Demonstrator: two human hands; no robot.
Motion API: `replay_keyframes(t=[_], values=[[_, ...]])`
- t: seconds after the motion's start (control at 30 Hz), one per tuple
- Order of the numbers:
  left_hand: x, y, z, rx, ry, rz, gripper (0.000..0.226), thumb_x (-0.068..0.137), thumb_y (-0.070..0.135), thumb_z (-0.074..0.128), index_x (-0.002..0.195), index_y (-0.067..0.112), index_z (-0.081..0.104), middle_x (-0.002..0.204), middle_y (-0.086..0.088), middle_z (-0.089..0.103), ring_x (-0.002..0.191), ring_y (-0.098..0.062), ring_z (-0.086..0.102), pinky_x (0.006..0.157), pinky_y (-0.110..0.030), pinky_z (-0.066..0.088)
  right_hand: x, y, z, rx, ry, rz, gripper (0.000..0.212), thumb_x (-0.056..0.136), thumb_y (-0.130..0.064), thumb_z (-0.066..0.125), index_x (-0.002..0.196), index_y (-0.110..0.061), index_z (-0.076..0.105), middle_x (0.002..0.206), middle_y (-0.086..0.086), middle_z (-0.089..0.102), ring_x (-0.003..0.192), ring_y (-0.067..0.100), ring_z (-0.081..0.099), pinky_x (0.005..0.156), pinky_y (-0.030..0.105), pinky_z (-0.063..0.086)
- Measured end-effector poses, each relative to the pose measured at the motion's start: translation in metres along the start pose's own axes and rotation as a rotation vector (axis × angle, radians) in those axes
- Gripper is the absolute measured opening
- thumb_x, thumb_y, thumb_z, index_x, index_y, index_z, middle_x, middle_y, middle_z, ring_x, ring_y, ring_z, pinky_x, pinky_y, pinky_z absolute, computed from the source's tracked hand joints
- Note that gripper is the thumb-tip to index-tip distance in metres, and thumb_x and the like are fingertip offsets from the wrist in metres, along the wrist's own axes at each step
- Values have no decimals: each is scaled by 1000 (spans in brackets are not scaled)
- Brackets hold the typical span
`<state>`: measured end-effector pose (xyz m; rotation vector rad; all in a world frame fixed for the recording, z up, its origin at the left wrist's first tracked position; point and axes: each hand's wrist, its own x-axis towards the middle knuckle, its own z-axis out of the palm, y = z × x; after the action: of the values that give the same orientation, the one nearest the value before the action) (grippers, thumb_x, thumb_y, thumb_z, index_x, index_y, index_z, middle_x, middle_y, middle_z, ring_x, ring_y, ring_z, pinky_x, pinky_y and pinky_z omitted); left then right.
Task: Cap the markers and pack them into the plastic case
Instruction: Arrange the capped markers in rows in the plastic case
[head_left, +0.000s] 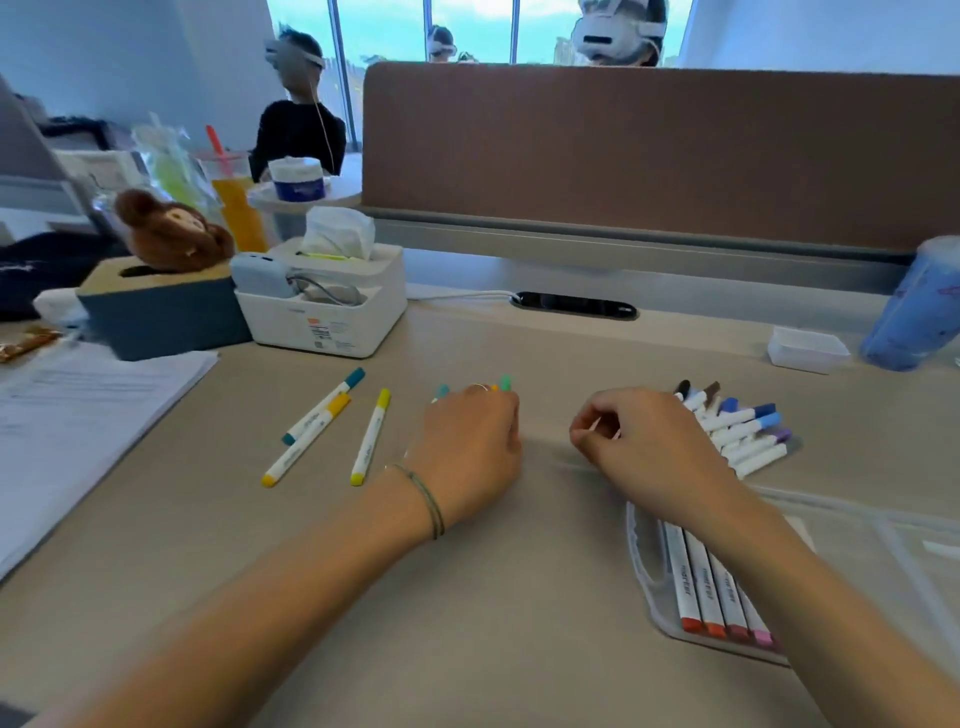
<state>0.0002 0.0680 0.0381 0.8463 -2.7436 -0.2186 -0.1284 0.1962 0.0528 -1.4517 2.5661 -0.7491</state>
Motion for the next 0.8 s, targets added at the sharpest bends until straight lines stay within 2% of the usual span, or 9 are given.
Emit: replay_keyframes(t=[0.07,0.17,0.33,0.43,0.5,0.57,0.7,0.8], values=[[8,-5,-2,78,31,-32,17,94,22,51,106,17,62,106,-9,63,96,-31,62,74,-35,48,8,-6,5,-1,-23,-11,8,92,-29,66,89,-28,73,82,-11,66,81,14,62,72,31,51],[19,-11,-3,148,-10,-89,15,93,24,56,106,17,60,108,-9,64,96,-31,62,70,-32,40,15,-8,11,-2,-65,-25,9,95,-28,64,94,-27,73,84,-10,65,80,10,61,64,24,44],[23,-16,-1,162,-69,-122,17,92,20,59,109,17,59,108,-9,64,97,-30,62,69,-33,41,25,-7,17,-3,-84,-21,12,94,-30,64,95,-28,76,84,-9,68,82,13,64,78,38,57],[24,-18,-2,108,-64,-137,17,91,16,59,108,16,58,107,-10,63,95,-31,62,68,-34,41,31,-8,20,-22,-106,-17,13,94,-30,63,96,-27,76,83,-9,68,80,13,63,78,36,57],[24,-24,-4,25,-56,-166,23,87,17,65,109,18,56,107,-10,63,93,-30,61,70,-35,47,35,-13,23,-19,-119,-19,13,94,-30,63,93,-26,75,80,-8,68,78,14,63,77,37,57],[21,-34,-10,-98,-42,-221,33,84,22,71,113,21,55,106,-7,60,91,-25,60,74,-36,52,40,-20,27,-4,-131,-25,12,93,-30,64,89,-26,75,79,-6,69,77,16,63,76,38,57],[3,-66,-31,-280,26,-339,56,77,29,77,130,27,56,103,2,67,90,-13,62,75,-27,51,52,-49,43,57,-170,-51,11,91,-30,66,87,-25,75,80,-5,72,82,18,67,80,39,57],[-18,-96,-48,-316,24,-424,42,81,27,74,123,24,65,89,5,67,75,-4,57,60,-17,40,64,-77,60,98,-210,-79,12,90,-28,66,88,-23,77,80,-3,72,83,20,68,81,40,58]])
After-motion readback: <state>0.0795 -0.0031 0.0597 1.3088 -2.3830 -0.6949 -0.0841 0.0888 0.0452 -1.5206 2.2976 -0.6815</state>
